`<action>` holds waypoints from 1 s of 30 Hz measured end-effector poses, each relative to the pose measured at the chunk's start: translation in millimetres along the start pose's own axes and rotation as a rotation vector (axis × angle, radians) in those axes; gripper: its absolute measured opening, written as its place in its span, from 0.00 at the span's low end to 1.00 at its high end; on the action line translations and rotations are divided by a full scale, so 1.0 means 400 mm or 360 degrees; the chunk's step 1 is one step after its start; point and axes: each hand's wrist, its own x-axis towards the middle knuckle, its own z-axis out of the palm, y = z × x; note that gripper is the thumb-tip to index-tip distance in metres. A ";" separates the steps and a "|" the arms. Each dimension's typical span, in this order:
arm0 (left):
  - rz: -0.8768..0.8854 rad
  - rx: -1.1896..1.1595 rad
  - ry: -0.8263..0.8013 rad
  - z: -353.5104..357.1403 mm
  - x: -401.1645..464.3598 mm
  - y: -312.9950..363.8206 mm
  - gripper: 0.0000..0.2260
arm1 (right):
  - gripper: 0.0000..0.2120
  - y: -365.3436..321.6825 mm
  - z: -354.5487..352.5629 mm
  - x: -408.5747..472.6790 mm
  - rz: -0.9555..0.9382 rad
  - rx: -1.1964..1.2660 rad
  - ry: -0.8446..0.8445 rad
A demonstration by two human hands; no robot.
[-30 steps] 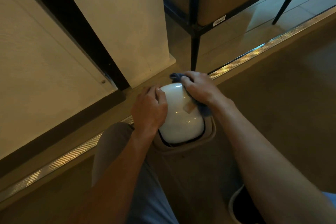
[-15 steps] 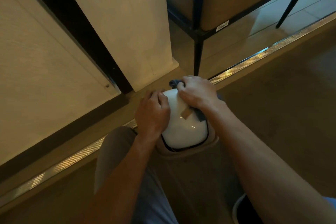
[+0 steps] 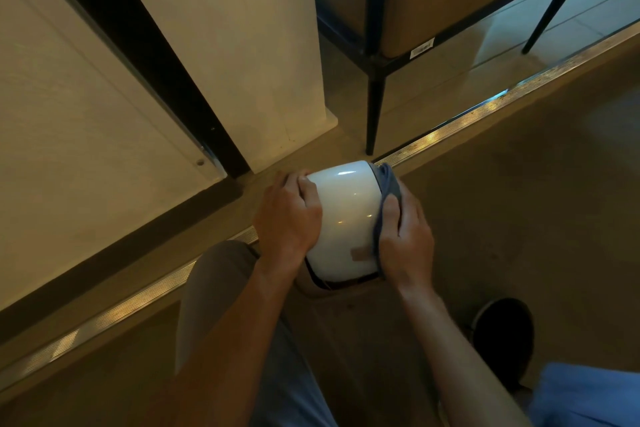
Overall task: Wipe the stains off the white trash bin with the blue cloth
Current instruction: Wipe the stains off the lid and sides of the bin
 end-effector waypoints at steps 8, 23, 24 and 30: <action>0.0035 -0.0042 -0.0078 -0.004 -0.004 -0.009 0.21 | 0.22 -0.008 -0.016 0.000 0.0127 0.0134 -0.0095; -0.0007 0.0028 -0.0042 -0.008 -0.006 0.005 0.20 | 0.23 -0.017 -0.012 0.026 -0.0079 0.0005 -0.0144; 0.0002 0.0030 -0.0046 -0.009 -0.007 0.005 0.21 | 0.23 -0.016 -0.013 0.020 -0.0078 -0.0004 -0.0139; 0.0046 0.0005 -0.0067 -0.013 -0.007 0.007 0.21 | 0.16 -0.106 0.002 0.224 -0.0184 -0.0297 -0.0707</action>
